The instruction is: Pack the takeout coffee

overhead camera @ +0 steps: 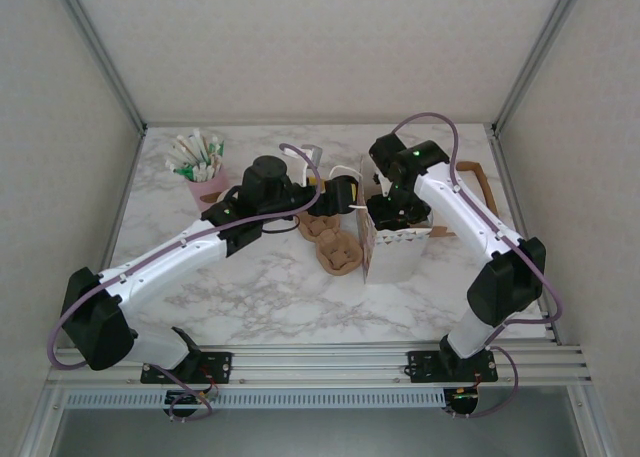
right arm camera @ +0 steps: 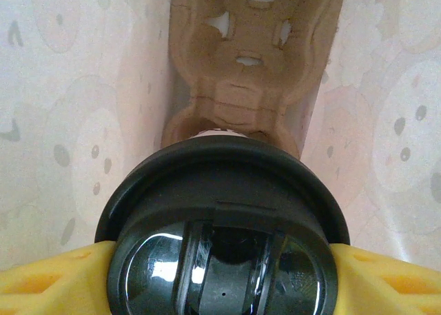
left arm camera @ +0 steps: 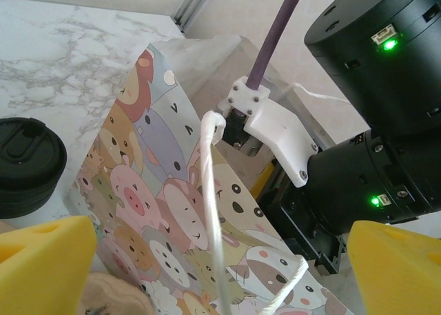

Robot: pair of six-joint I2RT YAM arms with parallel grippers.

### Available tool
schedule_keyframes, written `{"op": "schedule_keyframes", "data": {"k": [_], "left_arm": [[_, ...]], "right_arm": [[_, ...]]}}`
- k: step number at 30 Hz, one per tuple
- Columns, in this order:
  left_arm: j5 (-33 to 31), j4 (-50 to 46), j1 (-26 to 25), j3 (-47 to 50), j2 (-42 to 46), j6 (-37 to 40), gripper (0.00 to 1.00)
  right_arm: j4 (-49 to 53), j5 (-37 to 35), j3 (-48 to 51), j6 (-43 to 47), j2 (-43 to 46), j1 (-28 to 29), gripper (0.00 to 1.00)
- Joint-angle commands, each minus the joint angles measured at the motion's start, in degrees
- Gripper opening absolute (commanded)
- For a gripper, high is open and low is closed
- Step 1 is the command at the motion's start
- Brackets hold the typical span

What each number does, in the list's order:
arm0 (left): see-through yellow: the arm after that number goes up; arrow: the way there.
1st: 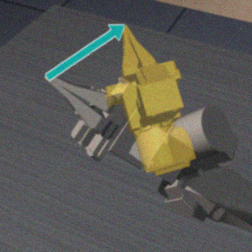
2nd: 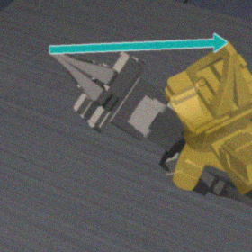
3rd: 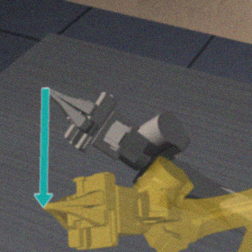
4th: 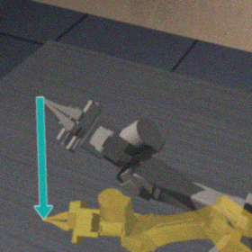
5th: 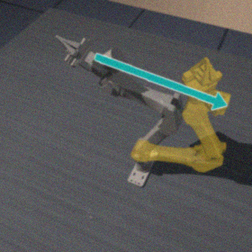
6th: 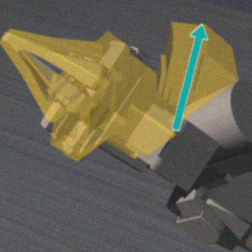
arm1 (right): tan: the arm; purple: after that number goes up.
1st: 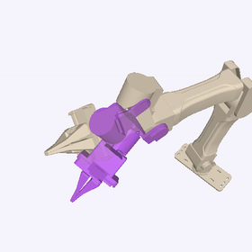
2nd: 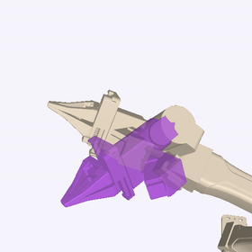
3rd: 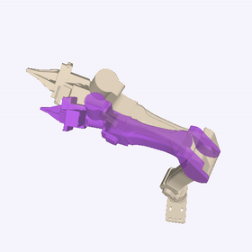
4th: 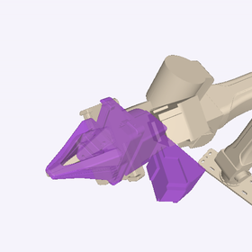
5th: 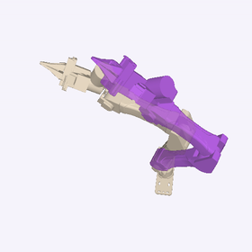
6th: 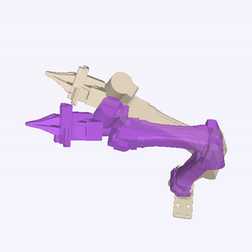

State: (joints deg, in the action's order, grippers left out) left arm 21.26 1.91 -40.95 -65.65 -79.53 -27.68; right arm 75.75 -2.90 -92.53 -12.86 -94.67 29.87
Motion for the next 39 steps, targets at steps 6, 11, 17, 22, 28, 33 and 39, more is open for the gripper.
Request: {"op": "schedule_keyframes", "data": {"k": [6,11,17,22,28,33,39], "left_arm": [[0.47,2.26,-0.45,0.61,1.06,-0.53,1.0],[0.39,2.42,-0.45,0.62,1.05,-0.53,1.0],[0.29,2.48,-0.4,0.52,0.88,-0.62,1.0],[0.11,2.49,-0.43,0.44,0.96,-0.61,1.0],[0.03,2.66,-0.45,0.52,0.93,-0.65,1.0],[0.1,2.66,-0.44,0.52,0.97,-0.75,1.0],[-0.06,2.64,-0.44,0.43,1.12,-0.65,0.99]], "right_arm": [[-0.46,0.27,0.95,-0.23,2.13,-0.34,0.75],[-0.36,0.28,0.86,-0.23,2.18,-0.37,0.75],[-0.3,0.61,0.95,-0.21,1.95,-0.34,0.75],[-0.16,0.82,0.95,-0.08,1.81,-0.41,0.75],[0.18,1.04,1.03,-0.14,1.6,-0.42,0.75],[0.47,1.24,0.94,-0.21,1.6,-0.42,0.75],[2.01,1.36,0.74,-0.58,0.95,-0.36,0.76]]}}
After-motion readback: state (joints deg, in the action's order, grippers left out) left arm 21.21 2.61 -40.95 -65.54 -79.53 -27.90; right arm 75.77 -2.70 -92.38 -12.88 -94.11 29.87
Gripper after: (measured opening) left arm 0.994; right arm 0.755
